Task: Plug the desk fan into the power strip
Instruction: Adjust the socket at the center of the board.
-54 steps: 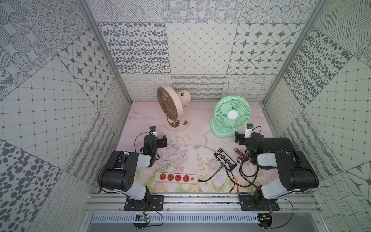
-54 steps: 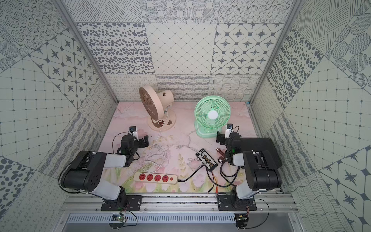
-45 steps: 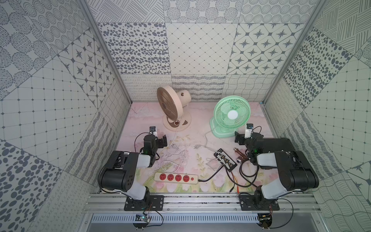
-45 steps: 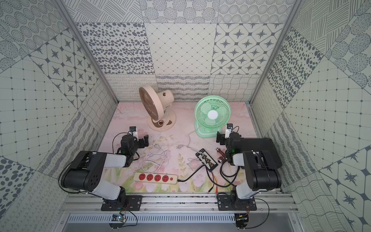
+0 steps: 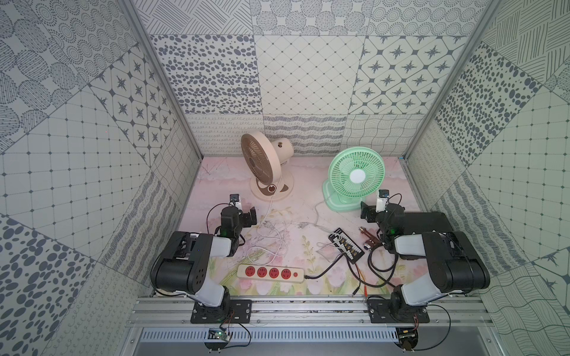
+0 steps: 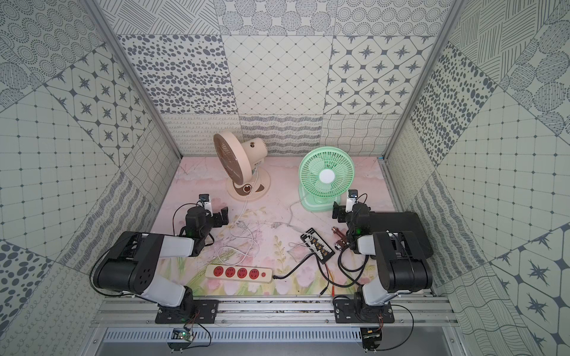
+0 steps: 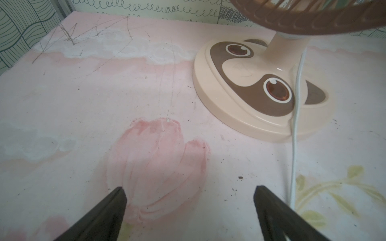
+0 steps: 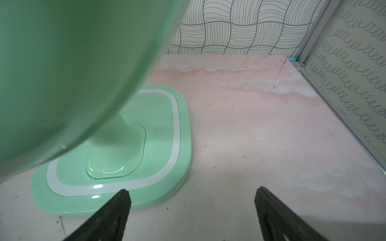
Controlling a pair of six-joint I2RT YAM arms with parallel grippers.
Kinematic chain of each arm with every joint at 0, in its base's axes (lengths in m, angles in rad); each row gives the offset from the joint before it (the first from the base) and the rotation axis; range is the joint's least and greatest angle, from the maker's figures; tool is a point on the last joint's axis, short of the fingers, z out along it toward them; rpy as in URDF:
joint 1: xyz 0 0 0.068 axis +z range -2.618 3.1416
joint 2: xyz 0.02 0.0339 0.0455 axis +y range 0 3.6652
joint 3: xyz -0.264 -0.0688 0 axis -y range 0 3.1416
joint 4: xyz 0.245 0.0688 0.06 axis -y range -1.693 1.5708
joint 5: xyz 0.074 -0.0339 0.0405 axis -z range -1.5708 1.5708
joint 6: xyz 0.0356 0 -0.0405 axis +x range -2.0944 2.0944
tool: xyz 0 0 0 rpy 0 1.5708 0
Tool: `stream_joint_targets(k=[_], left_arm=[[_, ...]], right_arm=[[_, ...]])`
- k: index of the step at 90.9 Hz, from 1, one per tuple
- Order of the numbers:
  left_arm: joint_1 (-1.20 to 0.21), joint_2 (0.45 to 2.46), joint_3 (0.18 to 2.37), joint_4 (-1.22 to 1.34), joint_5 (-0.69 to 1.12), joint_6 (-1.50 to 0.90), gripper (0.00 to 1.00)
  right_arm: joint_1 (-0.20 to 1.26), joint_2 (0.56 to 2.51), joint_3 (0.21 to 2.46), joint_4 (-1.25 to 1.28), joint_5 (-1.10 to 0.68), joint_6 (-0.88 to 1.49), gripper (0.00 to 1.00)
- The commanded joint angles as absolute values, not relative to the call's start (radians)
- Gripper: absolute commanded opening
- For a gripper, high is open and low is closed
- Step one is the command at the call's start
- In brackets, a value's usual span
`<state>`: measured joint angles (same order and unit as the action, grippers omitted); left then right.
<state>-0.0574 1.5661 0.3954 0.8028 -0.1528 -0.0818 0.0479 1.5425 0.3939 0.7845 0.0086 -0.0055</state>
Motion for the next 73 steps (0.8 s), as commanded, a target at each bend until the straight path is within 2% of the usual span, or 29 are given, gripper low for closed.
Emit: stream_joint_targets(k=[1,13,25,33,52,73], left_arm=[[-0.060,1.572,0.402,0.860,-0.136,-0.067,0.99],[-0.065,1.560,0.405,0.859,-0.167,-0.065,0.99],[-0.070,1.449,0.406,0.742,-0.252,-0.115,0.99],[-0.069,1.363,0.415,0.639,-0.295,-0.148,0.99],[-0.070,1.127,0.461,0.405,-0.265,-0.249,1.00],[-0.069,0.844,0.484,0.115,-0.172,-0.504,1.00]], right_arm=[[0.048,1.552,0.412,0.834,0.015,0.010,0.97],[0.048,1.549,0.411,0.835,0.007,0.004,0.97],[0.061,1.461,0.418,0.736,0.022,-0.007,0.97],[0.068,1.371,0.437,0.621,0.030,-0.008,0.97],[0.114,1.130,0.438,0.461,0.039,0.003,0.97],[0.126,0.794,0.451,0.108,0.009,0.206,0.97]])
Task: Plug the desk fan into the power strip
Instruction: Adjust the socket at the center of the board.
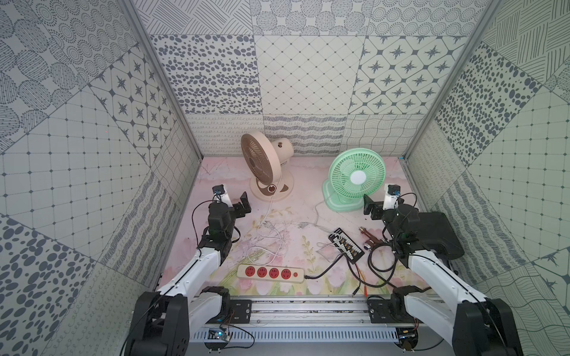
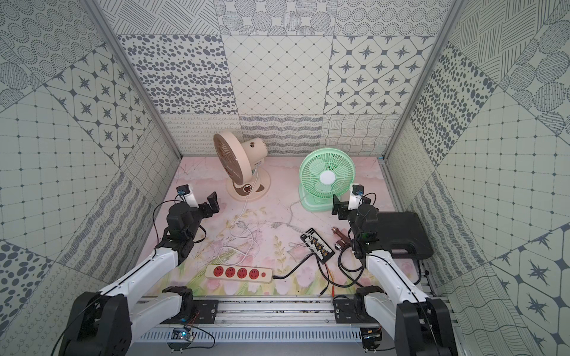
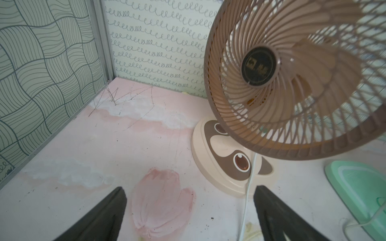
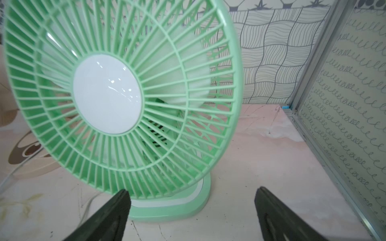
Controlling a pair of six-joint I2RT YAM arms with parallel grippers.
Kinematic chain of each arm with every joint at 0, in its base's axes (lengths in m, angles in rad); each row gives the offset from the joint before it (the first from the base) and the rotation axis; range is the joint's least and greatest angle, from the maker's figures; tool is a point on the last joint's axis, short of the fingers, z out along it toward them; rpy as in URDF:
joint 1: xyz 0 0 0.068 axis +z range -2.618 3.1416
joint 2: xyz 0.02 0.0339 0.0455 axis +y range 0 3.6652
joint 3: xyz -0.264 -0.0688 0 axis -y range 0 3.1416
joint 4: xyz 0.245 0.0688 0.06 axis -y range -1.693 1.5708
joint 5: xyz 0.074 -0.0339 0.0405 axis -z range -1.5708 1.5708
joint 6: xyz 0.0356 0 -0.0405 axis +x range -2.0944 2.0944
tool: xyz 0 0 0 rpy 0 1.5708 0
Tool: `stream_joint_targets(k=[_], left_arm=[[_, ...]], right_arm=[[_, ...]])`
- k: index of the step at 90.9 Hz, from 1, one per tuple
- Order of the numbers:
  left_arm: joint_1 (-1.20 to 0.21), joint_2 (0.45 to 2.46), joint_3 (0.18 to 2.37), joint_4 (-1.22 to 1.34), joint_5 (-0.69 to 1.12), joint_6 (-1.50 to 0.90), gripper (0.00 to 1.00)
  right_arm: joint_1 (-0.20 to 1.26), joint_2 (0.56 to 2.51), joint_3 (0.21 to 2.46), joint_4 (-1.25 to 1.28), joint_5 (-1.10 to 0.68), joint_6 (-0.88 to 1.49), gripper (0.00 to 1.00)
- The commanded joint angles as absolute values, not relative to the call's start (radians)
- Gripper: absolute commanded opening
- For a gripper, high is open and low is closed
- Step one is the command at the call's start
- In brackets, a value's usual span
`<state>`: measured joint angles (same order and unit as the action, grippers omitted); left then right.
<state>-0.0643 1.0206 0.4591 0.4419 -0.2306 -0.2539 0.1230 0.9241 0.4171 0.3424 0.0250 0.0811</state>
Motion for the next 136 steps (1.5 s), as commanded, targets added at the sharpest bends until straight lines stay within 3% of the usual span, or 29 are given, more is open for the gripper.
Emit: stream_joint_targets(k=[1,13,30,49,63,74,92,116,136], left_arm=[[-0.069,0.830,0.483,0.100,-0.165,-0.513,1.00],[-0.069,0.676,0.491,-0.094,-0.114,-0.613,0.99],[-0.069,0.517,0.527,-0.382,0.012,-0.704,0.99],[-0.070,0.415,0.537,-0.565,0.176,-0.766,0.99],[-0.068,0.391,0.523,-0.692,0.251,-0.958,1.00],[-0.069,0.404,0.543,-0.736,0.341,-0.973,0.99],[-0.068,0.400,0.563,-0.806,0.336,-1.005,1.00],[-0.066,0.530,0.524,-0.673,0.398,-0.993,0.99],[-0.067,0.578,0.486,-0.606,0.378,-0.984,1.00]], right_arm=[[0.126,0.778,0.453,0.084,0.010,0.208,0.97],[0.126,0.595,0.454,-0.092,0.026,0.269,0.97],[0.125,0.414,0.503,-0.299,-0.102,0.395,0.97],[0.124,0.406,0.499,-0.297,-0.392,0.558,0.97],[0.126,0.463,0.511,-0.247,-0.599,0.591,0.97],[0.162,0.524,0.511,-0.238,-0.676,0.578,0.97],[0.438,0.676,0.535,-0.298,-0.530,0.431,0.97],[0.854,0.913,0.614,-0.305,-0.244,0.236,0.96],[1.073,1.155,0.680,-0.293,-0.097,0.134,0.95]])
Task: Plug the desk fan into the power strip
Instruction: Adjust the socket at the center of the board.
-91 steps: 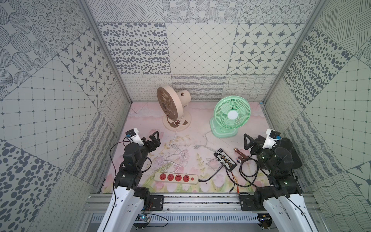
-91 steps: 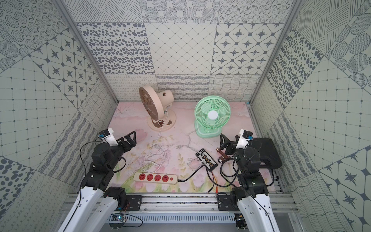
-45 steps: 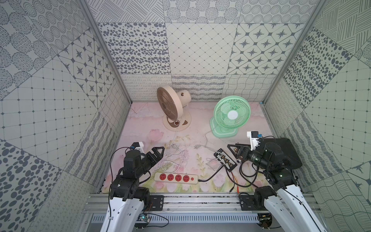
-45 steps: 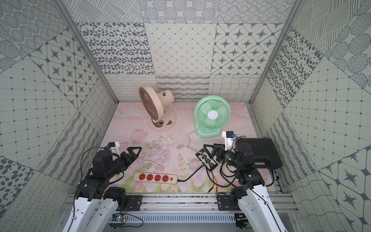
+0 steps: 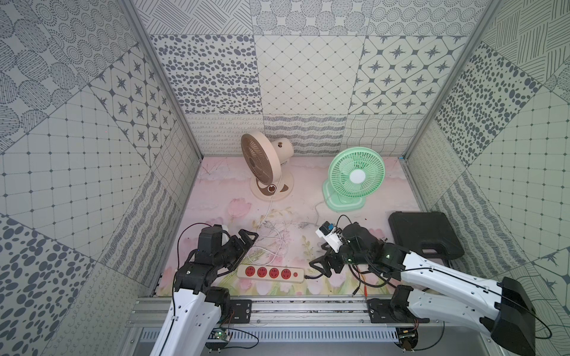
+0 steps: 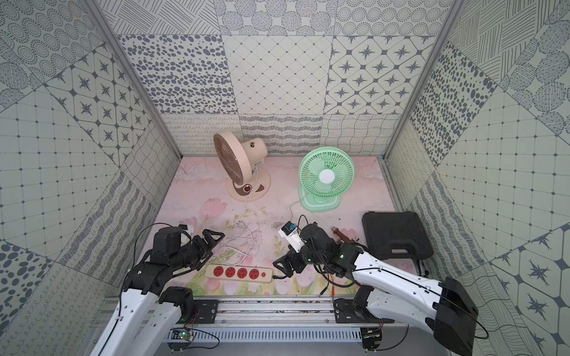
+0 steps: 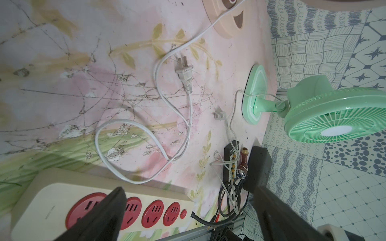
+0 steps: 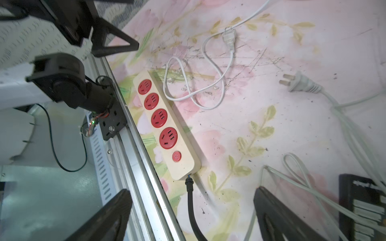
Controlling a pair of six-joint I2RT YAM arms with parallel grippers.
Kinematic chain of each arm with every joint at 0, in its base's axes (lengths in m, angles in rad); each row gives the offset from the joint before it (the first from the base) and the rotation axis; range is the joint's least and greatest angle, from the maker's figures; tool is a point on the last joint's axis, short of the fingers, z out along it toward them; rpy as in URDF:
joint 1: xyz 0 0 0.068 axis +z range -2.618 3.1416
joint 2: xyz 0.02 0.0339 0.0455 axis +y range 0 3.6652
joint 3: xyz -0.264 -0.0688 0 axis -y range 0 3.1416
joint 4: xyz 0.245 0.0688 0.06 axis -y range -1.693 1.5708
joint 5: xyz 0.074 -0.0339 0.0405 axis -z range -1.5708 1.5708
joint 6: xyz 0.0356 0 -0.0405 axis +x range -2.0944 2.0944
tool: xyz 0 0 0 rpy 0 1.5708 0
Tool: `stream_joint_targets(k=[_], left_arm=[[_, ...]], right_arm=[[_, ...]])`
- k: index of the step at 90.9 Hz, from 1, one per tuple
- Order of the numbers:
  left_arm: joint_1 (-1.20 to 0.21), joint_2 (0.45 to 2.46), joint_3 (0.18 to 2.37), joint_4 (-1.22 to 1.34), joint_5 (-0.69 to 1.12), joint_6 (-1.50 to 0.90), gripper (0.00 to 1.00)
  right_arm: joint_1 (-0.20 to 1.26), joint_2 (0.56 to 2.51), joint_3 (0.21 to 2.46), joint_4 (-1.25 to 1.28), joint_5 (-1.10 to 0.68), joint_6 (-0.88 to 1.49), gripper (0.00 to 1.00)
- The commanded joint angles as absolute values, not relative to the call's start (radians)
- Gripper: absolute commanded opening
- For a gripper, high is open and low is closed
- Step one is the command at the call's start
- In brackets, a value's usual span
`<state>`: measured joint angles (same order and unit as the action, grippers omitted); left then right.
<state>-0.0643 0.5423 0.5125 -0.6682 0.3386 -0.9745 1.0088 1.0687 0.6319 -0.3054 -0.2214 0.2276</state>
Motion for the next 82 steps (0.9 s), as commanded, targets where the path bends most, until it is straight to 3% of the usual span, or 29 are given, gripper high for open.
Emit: stream_joint_targets(k=[1,19,54,82], left_arm=[[-0.067,0.581,0.485,-0.602,0.379,-0.981,0.99],[-0.067,0.593,0.471,-0.566,0.345,-0.954,1.00],[-0.067,0.632,0.444,-0.487,0.337,-0.924,1.00],[-0.070,0.697,0.454,-0.463,0.342,-0.871,0.99]], right_arm=[[1.080,1.167,0.685,-0.290,-0.090,0.129,0.94],[1.182,1.346,0.749,-0.243,-0.064,0.059,0.93],[1.224,1.599,0.870,-0.195,-0.087,-0.028,0.89],[1.248,1.715,0.917,-0.195,-0.047,-0.059,0.78]])
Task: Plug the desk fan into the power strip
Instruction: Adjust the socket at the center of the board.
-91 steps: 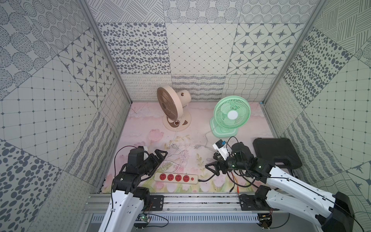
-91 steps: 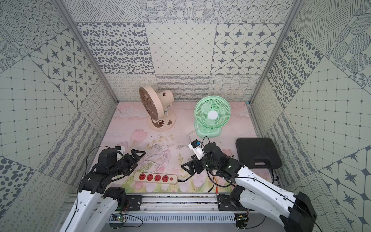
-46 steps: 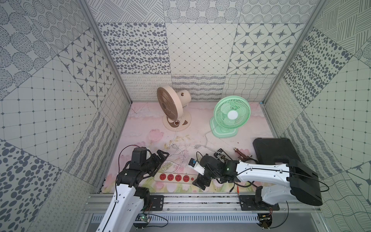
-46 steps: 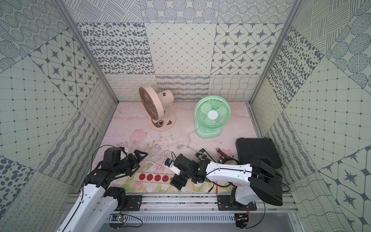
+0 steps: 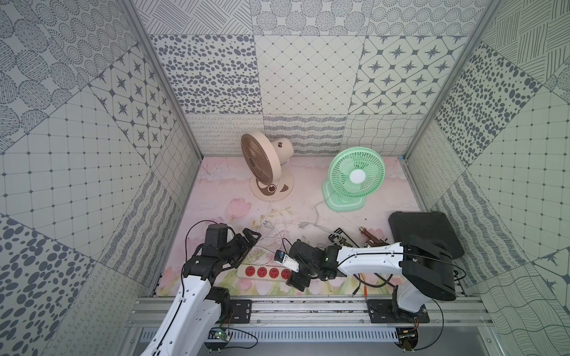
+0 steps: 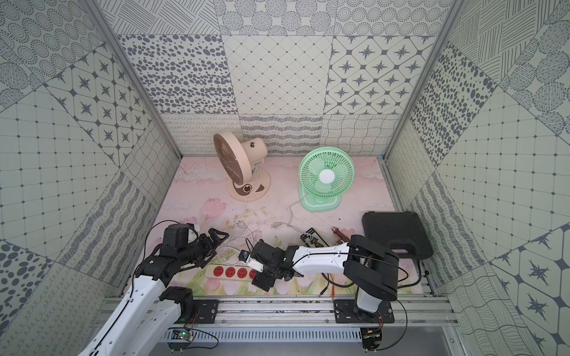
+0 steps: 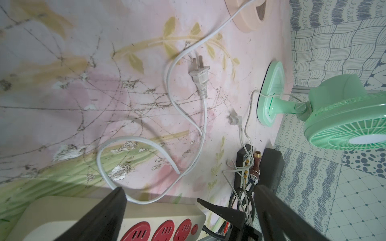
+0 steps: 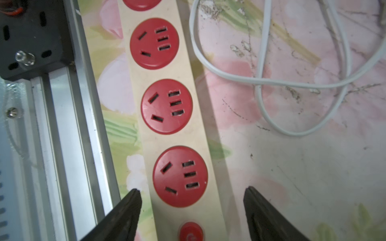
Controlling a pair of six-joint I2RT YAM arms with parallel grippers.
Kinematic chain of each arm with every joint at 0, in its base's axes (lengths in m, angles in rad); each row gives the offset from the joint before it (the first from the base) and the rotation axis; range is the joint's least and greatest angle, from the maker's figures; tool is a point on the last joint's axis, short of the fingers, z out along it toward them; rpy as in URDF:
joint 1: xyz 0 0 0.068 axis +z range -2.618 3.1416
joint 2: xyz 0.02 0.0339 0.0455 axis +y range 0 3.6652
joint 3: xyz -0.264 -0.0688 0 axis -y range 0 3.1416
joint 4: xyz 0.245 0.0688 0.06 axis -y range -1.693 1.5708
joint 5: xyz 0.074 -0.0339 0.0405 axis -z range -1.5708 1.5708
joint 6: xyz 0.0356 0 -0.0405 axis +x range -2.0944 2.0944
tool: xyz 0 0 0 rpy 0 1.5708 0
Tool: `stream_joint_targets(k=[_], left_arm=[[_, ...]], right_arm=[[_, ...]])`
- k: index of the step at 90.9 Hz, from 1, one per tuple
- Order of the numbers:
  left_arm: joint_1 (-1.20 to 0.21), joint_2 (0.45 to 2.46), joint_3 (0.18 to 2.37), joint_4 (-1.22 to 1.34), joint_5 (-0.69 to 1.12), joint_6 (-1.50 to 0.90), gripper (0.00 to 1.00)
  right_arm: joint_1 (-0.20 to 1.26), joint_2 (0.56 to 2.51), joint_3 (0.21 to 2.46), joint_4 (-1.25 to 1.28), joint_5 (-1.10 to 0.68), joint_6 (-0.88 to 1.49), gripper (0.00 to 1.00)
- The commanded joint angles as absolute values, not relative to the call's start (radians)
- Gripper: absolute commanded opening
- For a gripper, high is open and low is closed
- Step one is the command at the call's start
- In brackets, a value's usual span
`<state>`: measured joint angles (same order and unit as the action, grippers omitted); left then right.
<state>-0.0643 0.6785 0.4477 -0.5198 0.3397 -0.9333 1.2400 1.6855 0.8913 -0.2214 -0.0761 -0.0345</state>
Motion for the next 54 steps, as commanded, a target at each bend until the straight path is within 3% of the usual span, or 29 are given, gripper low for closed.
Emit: stream_joint_targets(k=[1,34,54], left_arm=[[-0.069,0.697,0.454,-0.462,0.341,-0.869,1.00],[-0.077,0.717,0.466,-0.453,0.318,-0.849,1.00],[-0.131,0.755,0.503,-0.454,0.232,-0.850,0.99]], right_arm=[[1.249,1.716,0.917,-0.195,-0.046,-0.060,0.78],[1.229,1.717,0.902,-0.199,-0.008,-0.060,0.50],[1.194,1.681,0.870,-0.199,-0.004,-0.044,0.46]])
